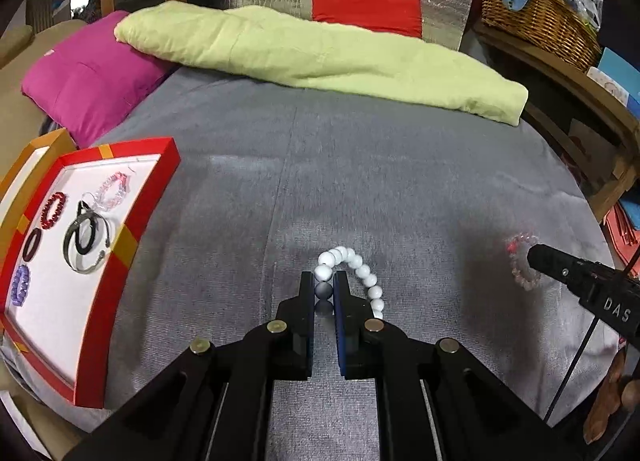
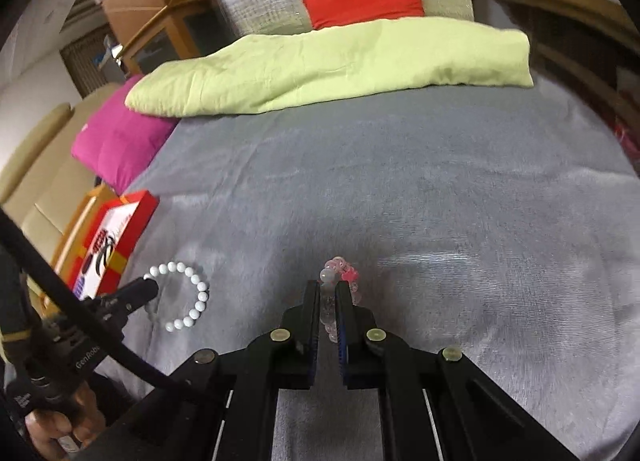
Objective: Organize jewelry
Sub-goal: 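Carry both bracelets over the red-rimmed tray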
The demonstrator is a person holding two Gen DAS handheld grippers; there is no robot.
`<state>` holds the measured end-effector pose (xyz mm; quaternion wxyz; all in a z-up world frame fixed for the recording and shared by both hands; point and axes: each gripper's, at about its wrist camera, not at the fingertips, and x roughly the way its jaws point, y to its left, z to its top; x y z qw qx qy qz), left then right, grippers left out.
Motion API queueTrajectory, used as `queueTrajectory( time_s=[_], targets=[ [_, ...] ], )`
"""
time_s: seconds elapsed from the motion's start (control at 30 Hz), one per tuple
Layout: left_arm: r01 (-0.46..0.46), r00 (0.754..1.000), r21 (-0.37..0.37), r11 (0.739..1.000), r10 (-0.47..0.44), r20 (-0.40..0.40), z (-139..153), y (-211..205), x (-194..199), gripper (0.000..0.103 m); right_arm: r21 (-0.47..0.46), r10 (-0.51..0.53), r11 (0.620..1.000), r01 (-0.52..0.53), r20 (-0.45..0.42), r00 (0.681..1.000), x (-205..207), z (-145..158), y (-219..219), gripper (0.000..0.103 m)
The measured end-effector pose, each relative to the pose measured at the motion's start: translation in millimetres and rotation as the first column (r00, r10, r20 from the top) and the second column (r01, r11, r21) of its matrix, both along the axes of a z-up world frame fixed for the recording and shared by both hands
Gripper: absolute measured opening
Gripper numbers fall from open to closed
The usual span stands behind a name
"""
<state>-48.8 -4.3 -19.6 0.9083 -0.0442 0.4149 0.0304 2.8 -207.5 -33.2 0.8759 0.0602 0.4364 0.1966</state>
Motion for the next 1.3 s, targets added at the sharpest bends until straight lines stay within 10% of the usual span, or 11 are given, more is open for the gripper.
queueTrajectory(
  time_s=[1.3],
  targets=[
    [-0.003,1.0,0.049,0.999,0.002,0.018,6,-4,-13,0.009,0.031,0.022,0.999,-0.023,0.047,0.999,-21,19,7,0.008]
  ],
)
